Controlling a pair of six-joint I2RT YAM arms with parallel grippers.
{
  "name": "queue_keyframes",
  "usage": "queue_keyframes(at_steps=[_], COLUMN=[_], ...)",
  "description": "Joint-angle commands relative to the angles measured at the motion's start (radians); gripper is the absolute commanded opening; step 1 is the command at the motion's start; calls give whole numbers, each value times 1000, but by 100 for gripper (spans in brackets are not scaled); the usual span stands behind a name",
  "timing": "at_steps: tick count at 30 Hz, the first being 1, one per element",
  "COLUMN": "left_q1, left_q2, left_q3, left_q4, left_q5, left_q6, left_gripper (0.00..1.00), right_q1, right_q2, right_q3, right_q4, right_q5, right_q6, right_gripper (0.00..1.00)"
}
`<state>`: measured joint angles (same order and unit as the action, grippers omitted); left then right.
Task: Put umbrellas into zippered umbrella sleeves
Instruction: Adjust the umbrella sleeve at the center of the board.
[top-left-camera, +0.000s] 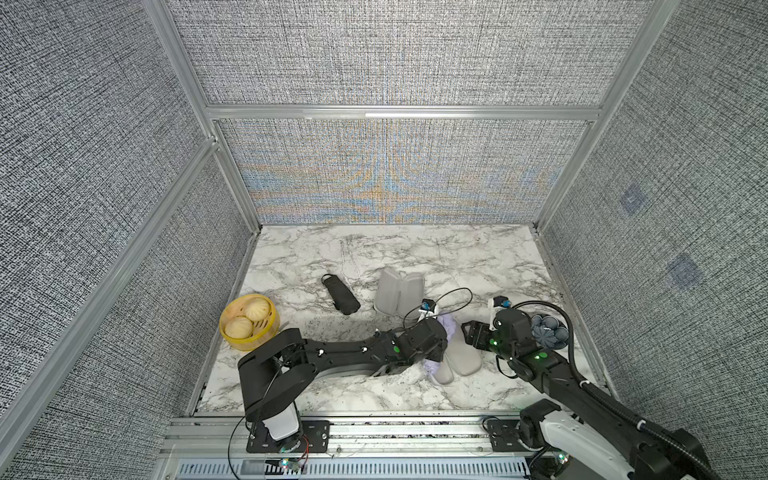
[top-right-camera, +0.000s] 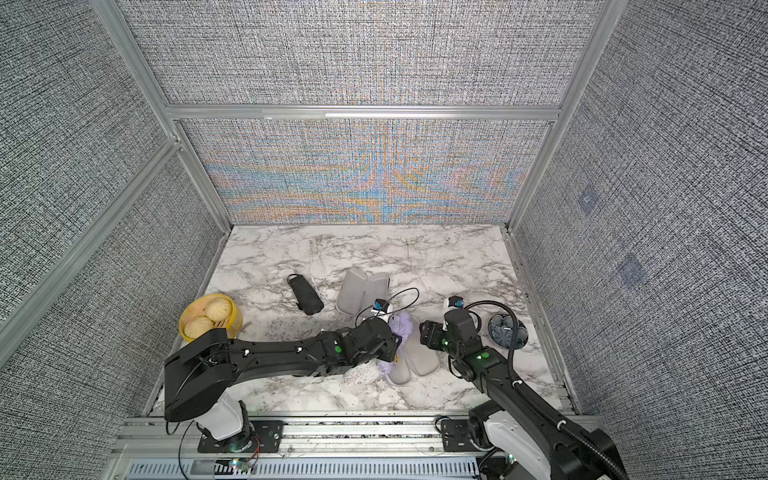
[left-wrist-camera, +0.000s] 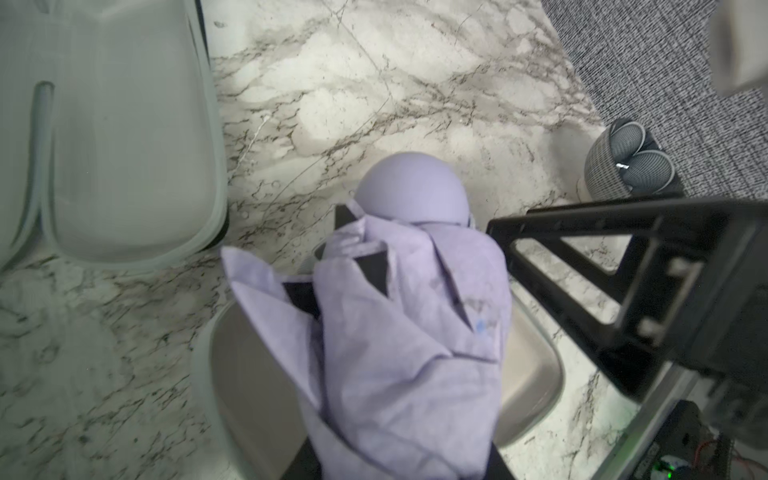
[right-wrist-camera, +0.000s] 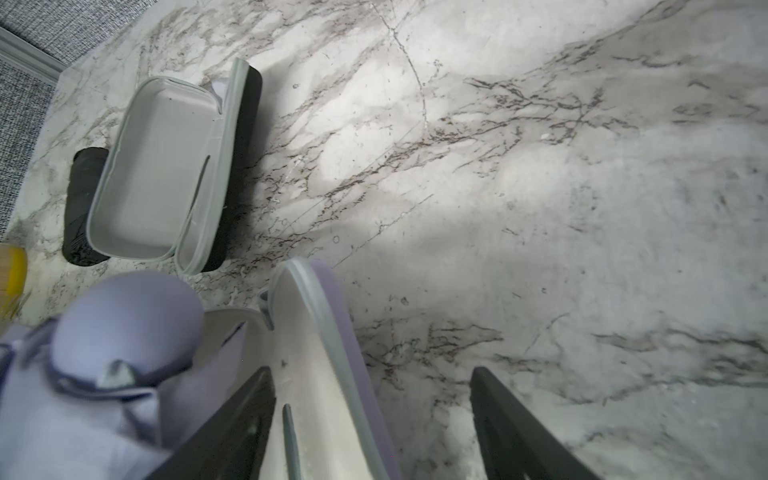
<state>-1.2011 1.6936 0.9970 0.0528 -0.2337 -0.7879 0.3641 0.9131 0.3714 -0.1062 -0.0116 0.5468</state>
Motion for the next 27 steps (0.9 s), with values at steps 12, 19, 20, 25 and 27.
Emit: queue_keyframes(at_steps=[12,19,20,25,27], left_q1=[-20,27,24,-20,-21], left_q2=[7,64,64,23,13], left_q3=[-62,-21,-9,20,47], left_q4=[-8,-32,-46,-149,-219], left_q5=[-35,36,43,-102,-130], left_q6=[-56,-12,6,-12,-13], left_gripper=[32,31,30,25,26], right_q1=[-76,-76,-76,-68,-48], right_q2=[43,147,156,112,59], right_q3=[-59,0,0,-34,-64], right_q4=[71,53,59,72,51], right_q5=[-141,-259,-281,-294,-273], right_q6=[5,-25,-24,-7,0], right_gripper=[78,78,78,78,78])
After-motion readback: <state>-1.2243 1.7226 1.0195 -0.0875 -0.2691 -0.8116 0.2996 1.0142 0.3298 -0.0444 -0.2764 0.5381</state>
